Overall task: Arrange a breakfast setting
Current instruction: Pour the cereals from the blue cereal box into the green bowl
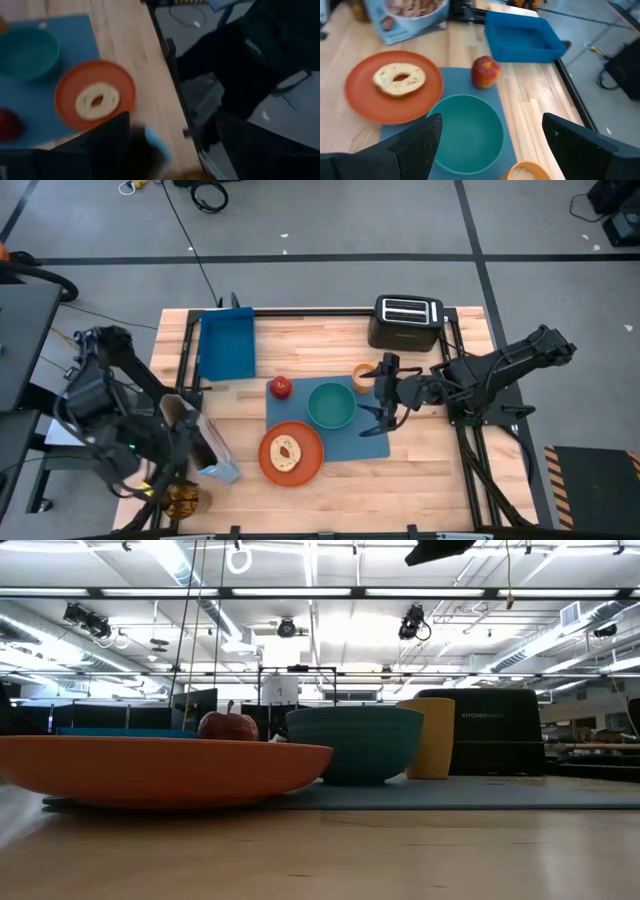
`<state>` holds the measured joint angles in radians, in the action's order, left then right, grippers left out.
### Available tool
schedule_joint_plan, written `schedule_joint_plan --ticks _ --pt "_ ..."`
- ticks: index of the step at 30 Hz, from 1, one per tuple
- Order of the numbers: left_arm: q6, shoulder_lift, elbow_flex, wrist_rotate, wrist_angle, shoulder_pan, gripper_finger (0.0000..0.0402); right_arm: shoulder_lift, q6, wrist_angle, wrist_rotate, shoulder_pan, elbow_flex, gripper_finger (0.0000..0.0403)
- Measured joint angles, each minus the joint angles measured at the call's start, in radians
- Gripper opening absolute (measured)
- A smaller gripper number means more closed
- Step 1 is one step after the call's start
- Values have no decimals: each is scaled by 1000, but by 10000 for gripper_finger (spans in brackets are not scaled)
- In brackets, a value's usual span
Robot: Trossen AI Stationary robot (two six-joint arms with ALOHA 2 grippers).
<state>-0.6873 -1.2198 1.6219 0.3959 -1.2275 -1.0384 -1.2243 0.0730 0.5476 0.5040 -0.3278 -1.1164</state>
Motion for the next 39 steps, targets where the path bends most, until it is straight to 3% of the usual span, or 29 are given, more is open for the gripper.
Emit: schedule_joint_plan --ticks 3,8,17,26,32,36,39 --pt "-66 2 49 1 -98 -35 290 0 40 0 9 6 0 352" --pt "-70 0 20 -1 -139 -87 273 0 95 -18 71 -31 0 352" --pt "-63 0 -88 0 -159 -123 240 -115 42 -284 173 -125 0 348" --pt "52 0 -210 2 -161 -61 172 -326 -8 -576 193 -151 0 348" --pt "84 0 -262 -15 -157 27 100 -424 -110 -810 262 -171 0 348" --pt "142 0 -263 -27 -140 95 22 -425 -120 -833 265 -174 0 348" --pt "159 3 -263 -40 -132 147 11 -419 -124 -832 270 -179 0 348"
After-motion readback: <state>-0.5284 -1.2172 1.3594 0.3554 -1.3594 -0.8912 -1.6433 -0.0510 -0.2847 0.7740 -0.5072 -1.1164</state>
